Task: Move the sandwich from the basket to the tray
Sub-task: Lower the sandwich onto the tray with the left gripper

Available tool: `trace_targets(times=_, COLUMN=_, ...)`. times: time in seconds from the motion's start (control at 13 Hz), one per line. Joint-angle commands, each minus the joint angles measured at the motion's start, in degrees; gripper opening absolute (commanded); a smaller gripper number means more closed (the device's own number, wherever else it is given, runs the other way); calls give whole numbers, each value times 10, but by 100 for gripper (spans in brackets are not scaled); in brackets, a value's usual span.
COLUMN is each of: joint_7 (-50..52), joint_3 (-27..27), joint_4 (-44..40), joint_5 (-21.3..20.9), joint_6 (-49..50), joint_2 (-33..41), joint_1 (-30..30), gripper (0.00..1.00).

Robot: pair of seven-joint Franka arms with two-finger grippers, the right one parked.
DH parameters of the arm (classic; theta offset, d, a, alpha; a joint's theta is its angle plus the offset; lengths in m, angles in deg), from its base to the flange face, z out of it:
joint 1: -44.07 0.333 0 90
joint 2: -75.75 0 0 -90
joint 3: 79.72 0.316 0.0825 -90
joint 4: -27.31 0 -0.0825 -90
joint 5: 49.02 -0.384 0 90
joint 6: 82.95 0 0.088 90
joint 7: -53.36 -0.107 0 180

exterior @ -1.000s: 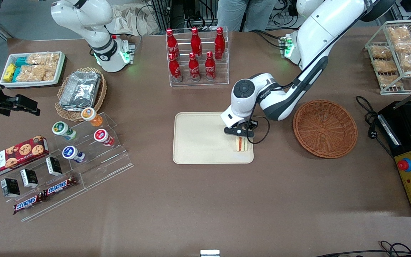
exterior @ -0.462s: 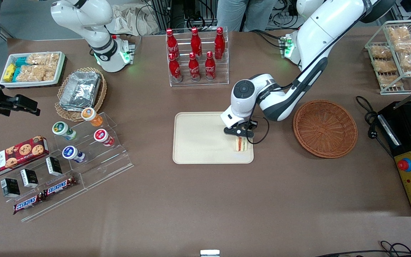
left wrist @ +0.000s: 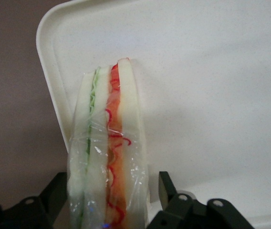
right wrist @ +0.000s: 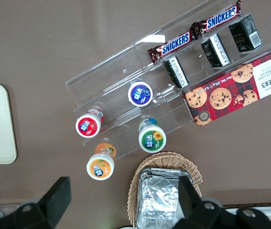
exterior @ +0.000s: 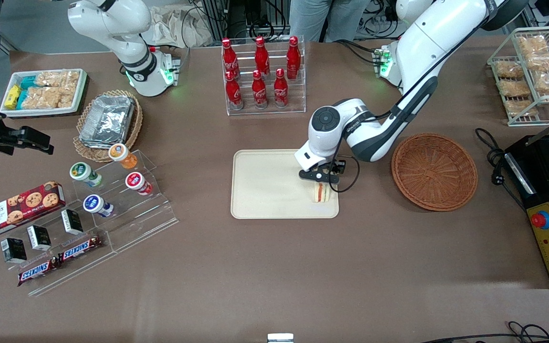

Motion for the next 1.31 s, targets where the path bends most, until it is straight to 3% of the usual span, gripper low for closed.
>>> trace_targets(times=0.0, joint_7=15, joint_3=-2, joint_4=1, joint_5=-14, joint_6=-10, joint_2=-3, joint_1=3, gripper=100)
trace_targets(times=0.54, joint_7=36, joint_3=-4, joint_4=-6, joint_5=-11, joint_6=-1, joint_2=3, joint_1=1, gripper=100)
trace_targets(times=0.77, joint_7=34, joint_3=-26, joint_4=-33, joint_5=2, joint_6=69, joint_2=16, joint_1=4, gripper=100)
trace_targets(times=0.92, joint_7=32, joint_3=-44, joint_4=-67, joint_5=41, joint_6=138, joint_2=39, joint_1=8, gripper=100)
trace_targets(times=1.08, joint_7=29, joint_3=-40, joint_4=-85, joint_5=90, joint_6=147, joint_2=80, joint_1=8, gripper=100)
trace_targets(times=1.23, joint_7=24, joint_3=-44, joint_4=-94, joint_5=102, joint_6=147, joint_2=98, joint_1=39, gripper=100)
